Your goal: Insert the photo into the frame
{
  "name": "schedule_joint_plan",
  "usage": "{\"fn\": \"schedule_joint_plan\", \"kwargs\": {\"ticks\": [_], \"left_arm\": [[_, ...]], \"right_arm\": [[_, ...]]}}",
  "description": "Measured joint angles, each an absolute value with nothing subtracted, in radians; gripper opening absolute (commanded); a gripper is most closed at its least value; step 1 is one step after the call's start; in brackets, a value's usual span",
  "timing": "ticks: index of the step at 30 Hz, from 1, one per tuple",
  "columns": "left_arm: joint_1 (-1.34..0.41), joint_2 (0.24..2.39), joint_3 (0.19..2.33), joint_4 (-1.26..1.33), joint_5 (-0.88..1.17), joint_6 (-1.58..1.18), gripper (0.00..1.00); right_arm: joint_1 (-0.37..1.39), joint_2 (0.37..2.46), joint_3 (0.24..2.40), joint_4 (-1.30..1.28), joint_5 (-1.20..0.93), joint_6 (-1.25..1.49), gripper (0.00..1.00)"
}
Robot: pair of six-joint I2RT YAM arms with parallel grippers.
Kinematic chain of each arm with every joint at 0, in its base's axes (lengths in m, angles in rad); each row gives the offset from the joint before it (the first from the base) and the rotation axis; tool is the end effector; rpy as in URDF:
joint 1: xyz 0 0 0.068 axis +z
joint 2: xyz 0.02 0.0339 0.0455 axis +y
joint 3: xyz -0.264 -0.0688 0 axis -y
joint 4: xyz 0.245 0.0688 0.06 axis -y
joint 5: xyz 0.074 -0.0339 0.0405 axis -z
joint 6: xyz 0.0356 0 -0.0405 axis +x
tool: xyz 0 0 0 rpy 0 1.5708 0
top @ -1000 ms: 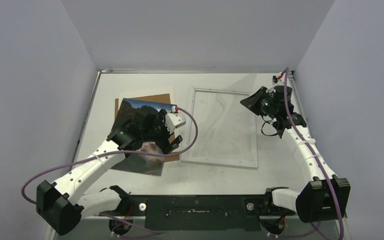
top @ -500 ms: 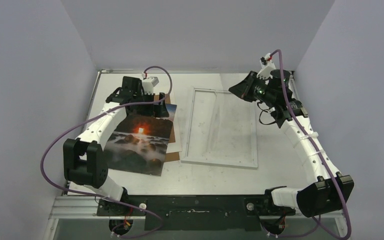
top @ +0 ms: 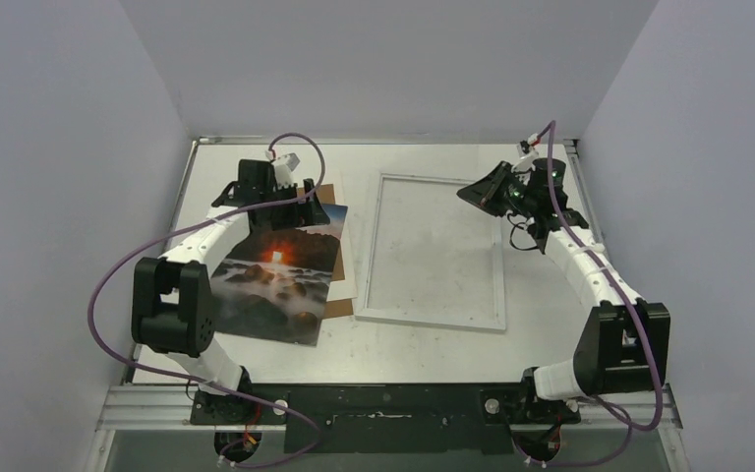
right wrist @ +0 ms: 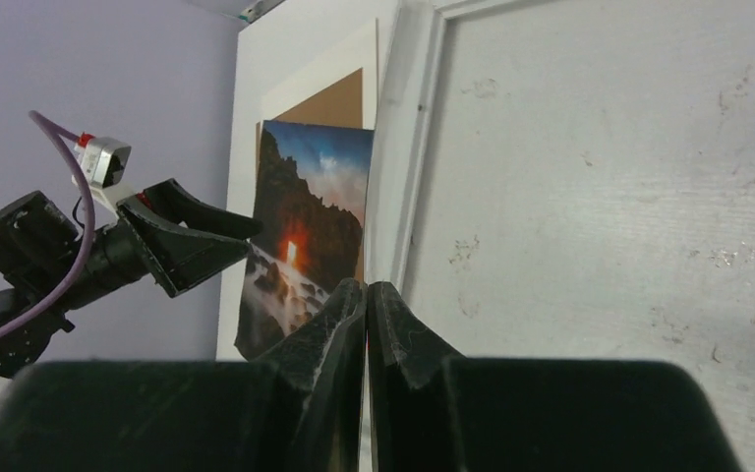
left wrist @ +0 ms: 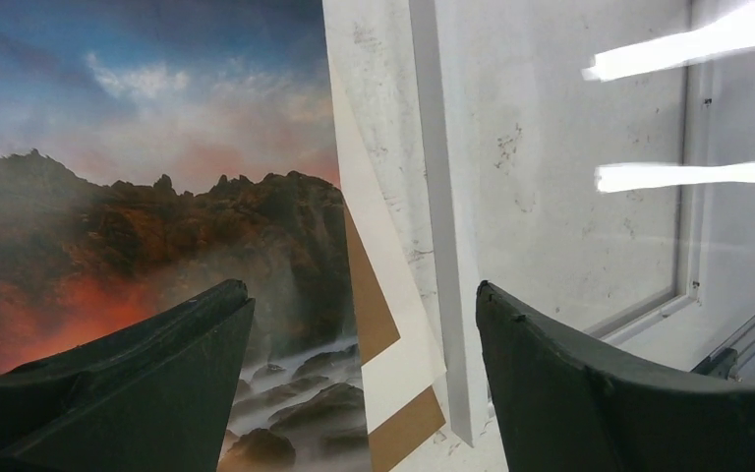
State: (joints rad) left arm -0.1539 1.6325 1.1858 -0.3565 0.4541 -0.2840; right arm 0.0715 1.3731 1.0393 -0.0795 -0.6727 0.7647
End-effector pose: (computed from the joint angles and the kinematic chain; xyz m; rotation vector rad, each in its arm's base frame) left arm 0.3502 -0.0701 0.2490 0.0670 2.3948 -0.7472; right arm 0.3102 0.0445 0.3079 0.2544 2.0744 1.1915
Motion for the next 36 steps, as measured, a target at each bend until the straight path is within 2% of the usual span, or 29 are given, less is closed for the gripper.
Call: {"fn": "schedule_joint_plan", "kwargs": {"ticks": [7,15,20,23,27,36], "left_arm": [[-0.203,1.675,1.103,-0.276,0.453,-0.332,0.72],[-0.282,1.712,1.095,-0.152,0.454,-0.385,0.58],[-0.267,1.736,1.074,-0.093,0.455,-0.437,0.61],[-0.244,1.736,1.051,-0.057,0.453,-0.466,0.63],[-0.206,1.734,1.016,-0.017,0.438,-0.493,0.66],[-0.203,1.733,1.003,0.017,0.427,-0.498,0.66]], "right_arm": [[0.062,1.422,1.090,-0.139,-0.645,0.807,0.05],[0.166,1.454,1.398,-0.280,-0.590,0.804,0.05],[0.223,1.436,1.478,-0.306,-0.597,0.801,0.05],[0.199,1.403,1.419,-0.249,-0.628,0.844,0.05],[0.135,1.380,1.223,-0.114,-0.685,0.942,0.05],[0.096,1.494,0.949,0.005,-0.723,1.045,0.05]]}}
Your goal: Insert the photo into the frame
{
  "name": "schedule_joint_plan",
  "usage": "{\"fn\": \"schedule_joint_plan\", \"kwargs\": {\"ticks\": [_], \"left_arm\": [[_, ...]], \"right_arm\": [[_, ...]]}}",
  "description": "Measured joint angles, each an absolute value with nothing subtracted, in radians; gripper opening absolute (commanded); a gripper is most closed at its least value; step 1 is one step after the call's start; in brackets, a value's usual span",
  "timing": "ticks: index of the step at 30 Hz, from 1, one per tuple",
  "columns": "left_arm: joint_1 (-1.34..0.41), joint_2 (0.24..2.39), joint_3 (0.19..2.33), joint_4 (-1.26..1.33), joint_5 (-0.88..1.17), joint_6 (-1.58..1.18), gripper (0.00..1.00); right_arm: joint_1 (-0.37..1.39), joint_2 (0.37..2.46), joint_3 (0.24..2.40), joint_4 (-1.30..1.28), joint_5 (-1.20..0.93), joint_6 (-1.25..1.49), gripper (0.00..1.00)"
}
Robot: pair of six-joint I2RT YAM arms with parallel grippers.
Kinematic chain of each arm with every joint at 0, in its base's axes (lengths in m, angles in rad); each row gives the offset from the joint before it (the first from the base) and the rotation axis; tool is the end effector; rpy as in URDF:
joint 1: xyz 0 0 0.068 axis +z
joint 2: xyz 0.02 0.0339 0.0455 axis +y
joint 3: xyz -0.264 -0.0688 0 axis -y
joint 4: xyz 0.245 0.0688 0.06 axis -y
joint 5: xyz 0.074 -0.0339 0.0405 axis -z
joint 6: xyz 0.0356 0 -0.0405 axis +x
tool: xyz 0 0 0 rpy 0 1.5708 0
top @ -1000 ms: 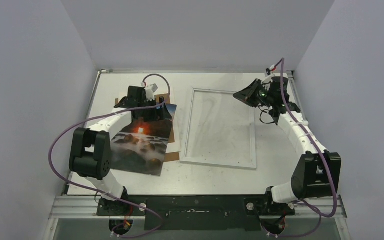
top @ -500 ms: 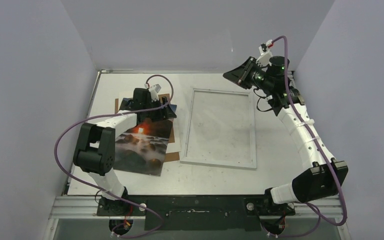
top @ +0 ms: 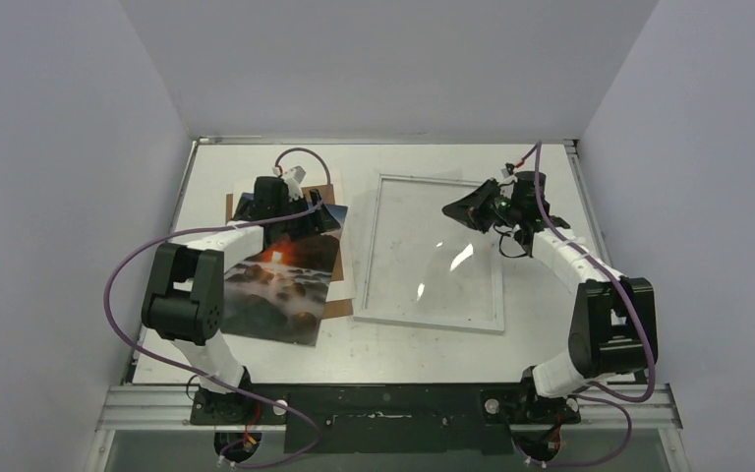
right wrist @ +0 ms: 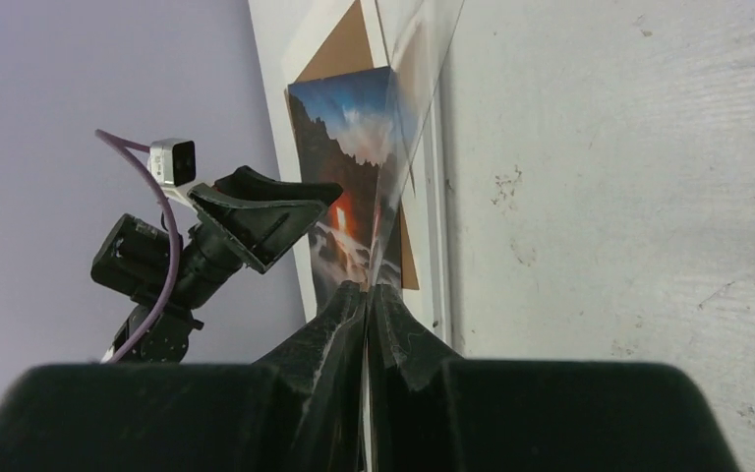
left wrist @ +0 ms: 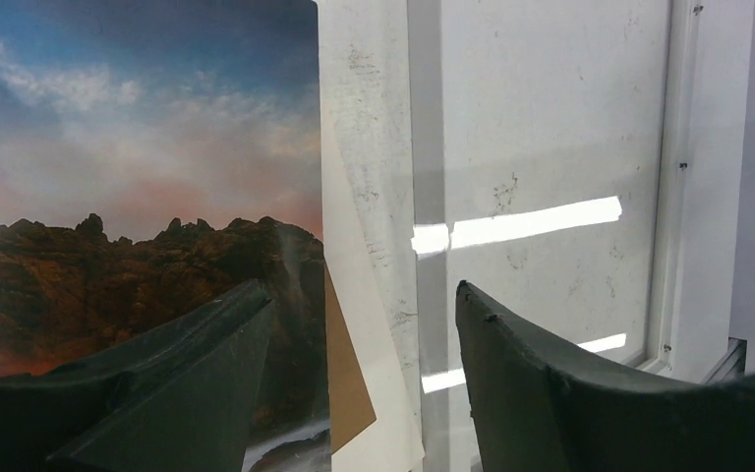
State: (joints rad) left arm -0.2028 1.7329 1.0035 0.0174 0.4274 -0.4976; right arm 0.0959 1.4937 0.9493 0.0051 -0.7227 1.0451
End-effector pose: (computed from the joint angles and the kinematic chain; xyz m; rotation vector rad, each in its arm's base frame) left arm 0.3553 -0.0881 0.1860 -0.1137 2.3487 -0.8446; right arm 0.3230 0.0547 0.2494 0.5989 2.2197 1.4033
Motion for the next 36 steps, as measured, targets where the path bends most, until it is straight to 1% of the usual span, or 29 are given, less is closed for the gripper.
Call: {"fn": "schedule_joint_plan", "kwargs": {"ticks": [6,15,21,31,36], "left_arm": [[-0.223,1.739,1.003,0.038,0.428,-0.497,0.64],[-0.288,1.793,1.011,0.046,0.428,-0.490,0.61],[-0.302,1.819,1.035,0.046,0.427,-0.487,0.59],[-0.360,1.848,1.065,0.041,0.411,-0.466,0.51],[-0.366,1.867,1.076,0.033,0.400,-0.459,0.50]], "right_arm": [[0.071,1.503,0.948,-0.008,-0.707,0.975,0.05],[0.065,1.504,0.950,-0.102,-0.566,0.776,0.05],[0.065,1.533,0.928,-0.085,-0.519,0.731,0.05],[0.059,1.538,0.841,-0.029,-0.444,0.687,0.05],[0.052,1.538,0.818,0.005,-0.433,0.680,0.05]]}}
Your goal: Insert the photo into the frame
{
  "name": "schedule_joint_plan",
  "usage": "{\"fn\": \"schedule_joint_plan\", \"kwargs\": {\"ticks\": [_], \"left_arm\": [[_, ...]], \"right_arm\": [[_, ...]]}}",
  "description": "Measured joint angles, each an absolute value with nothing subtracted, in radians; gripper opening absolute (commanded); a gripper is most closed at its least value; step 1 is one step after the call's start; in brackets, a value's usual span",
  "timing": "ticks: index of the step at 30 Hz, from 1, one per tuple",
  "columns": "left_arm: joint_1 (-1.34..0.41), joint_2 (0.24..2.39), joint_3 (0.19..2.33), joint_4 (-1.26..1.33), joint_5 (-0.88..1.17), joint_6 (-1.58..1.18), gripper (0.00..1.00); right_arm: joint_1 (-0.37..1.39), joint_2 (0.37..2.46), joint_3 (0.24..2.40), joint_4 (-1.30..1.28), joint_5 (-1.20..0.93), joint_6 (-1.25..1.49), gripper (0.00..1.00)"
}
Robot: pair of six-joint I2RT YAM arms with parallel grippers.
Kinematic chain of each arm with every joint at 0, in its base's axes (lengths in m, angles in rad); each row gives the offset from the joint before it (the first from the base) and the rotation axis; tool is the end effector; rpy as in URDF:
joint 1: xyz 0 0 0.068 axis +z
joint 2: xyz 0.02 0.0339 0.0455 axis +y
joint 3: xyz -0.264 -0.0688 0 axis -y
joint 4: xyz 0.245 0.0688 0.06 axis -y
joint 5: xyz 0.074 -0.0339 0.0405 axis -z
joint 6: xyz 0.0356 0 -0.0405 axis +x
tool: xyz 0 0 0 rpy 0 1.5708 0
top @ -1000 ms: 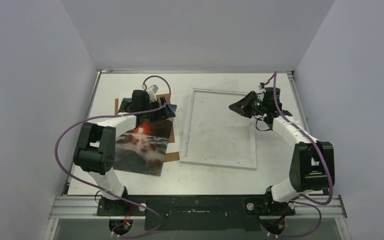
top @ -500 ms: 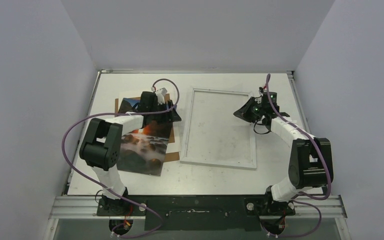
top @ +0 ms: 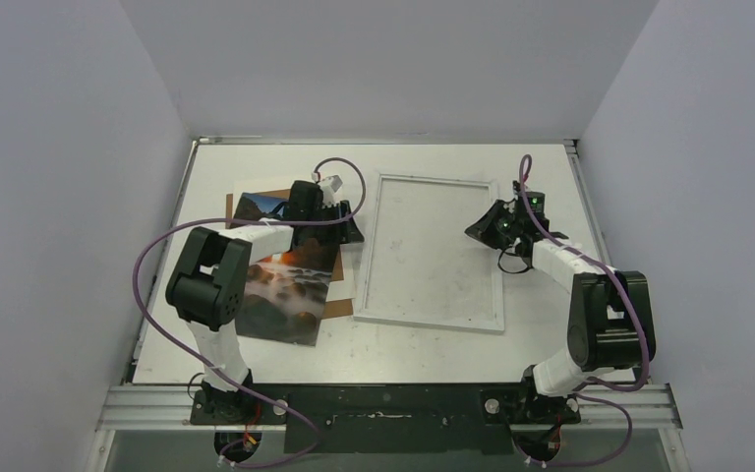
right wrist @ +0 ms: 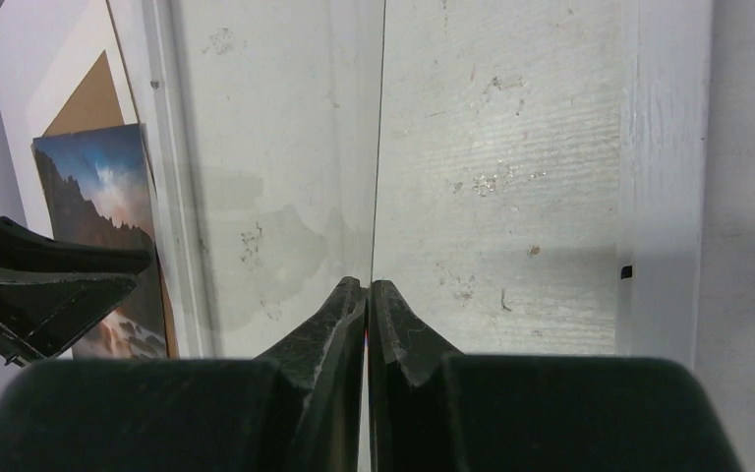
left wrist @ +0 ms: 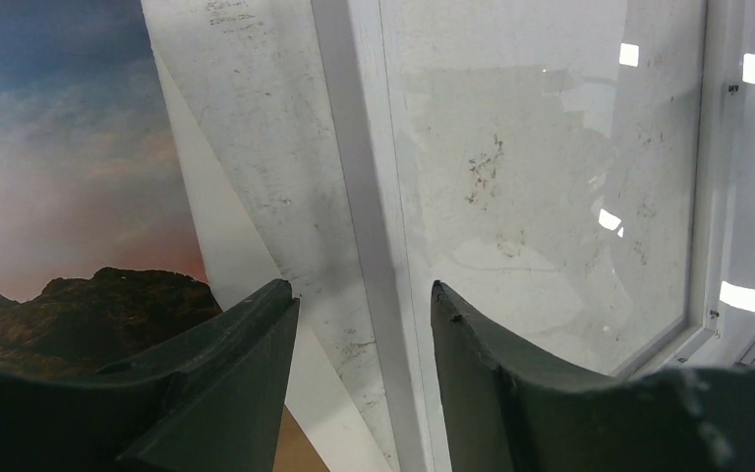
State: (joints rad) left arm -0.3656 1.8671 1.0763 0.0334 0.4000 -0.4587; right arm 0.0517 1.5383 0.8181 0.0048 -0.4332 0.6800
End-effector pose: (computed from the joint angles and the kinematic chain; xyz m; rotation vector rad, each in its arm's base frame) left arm 0.3589 -0.1522 0.1606 0.0981 2.4180 -0.8637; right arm 0.3142 0.0312 0.1911 0.5018 2.3070 0.8658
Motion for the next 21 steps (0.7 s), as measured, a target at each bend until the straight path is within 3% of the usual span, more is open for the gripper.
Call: {"fn": "schedule_joint_plan", "kwargs": {"ticks": [9,21], "left_arm": [[-0.365,1.882,1.080,0.025,0.396,-0.458,0.49],[-0.366,1.895,1.099,0.026,0.397,-0.449,0.39]], "right_arm": [[0.027,1.538,0.818,0.043,-0.430,0.657,0.05],[0.025,1.541,0.818,0.078,-0.444,0.631,0.05]]}}
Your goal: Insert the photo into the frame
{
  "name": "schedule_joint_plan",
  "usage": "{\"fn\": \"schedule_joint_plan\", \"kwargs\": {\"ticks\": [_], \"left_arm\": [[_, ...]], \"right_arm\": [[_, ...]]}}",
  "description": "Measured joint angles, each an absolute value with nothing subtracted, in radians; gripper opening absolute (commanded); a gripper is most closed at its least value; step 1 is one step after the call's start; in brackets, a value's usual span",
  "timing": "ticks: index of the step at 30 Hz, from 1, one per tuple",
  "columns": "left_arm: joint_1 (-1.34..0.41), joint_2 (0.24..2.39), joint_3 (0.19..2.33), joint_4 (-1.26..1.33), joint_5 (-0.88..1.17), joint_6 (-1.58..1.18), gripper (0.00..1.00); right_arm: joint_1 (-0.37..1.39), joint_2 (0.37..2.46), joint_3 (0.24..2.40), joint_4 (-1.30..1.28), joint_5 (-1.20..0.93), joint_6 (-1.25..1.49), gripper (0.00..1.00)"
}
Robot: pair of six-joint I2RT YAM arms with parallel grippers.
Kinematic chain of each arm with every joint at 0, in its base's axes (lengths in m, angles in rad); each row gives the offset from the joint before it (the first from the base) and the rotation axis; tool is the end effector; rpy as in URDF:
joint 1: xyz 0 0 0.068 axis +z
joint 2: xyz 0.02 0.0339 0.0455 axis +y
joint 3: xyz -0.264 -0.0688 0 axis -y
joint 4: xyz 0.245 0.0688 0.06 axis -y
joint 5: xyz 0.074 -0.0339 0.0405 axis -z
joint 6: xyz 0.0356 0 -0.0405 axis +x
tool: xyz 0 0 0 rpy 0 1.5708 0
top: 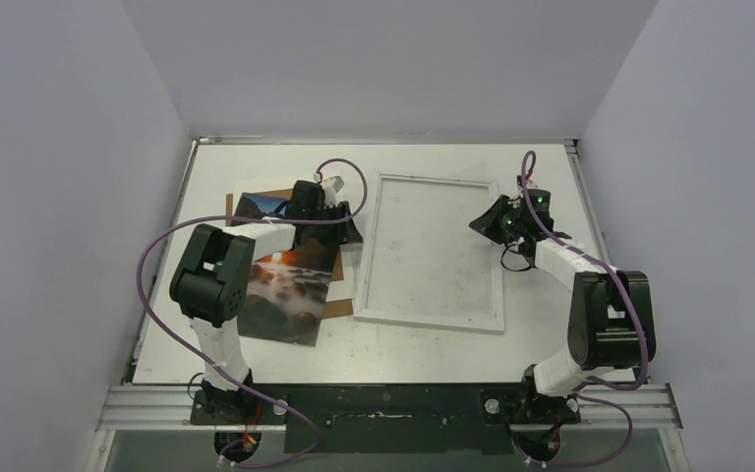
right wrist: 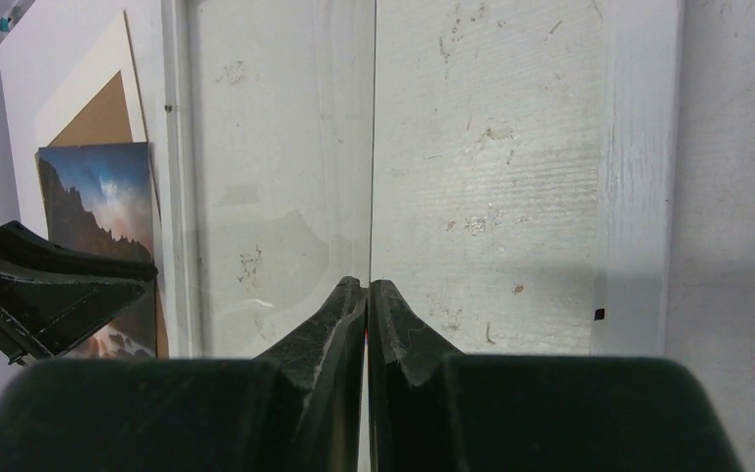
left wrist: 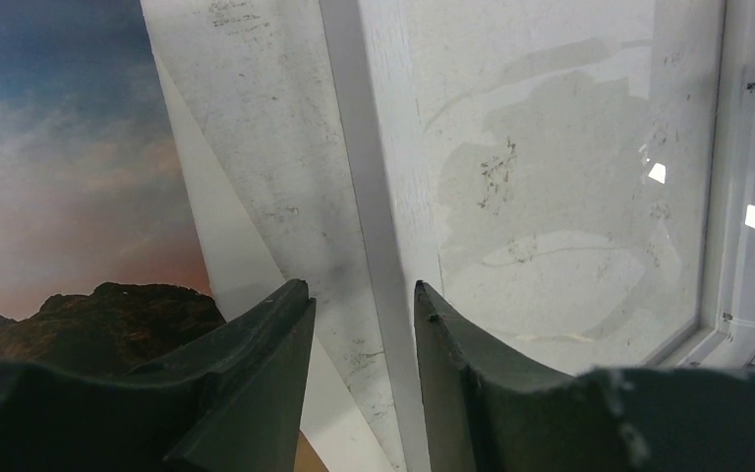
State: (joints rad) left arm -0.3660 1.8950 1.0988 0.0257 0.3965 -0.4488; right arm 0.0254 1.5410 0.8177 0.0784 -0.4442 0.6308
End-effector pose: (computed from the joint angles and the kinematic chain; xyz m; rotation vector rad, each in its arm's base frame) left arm 0.3639 -0.1542 0.1562 0.1054 2.4290 -0.8528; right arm 0.3198 0.0234 0.1964 0.4309 2.2351 0.8474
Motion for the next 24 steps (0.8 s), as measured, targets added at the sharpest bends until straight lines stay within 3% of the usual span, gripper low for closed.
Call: {"fn": "schedule_joint_plan", "kwargs": {"ticks": [24], "left_arm": [[-0.380,1.919,1.106,0.010,0.397,-0.432,0.32]], "right_arm": [[0.018,1.551,0.840,0.050,-0.461,0.583,0.05]]}}
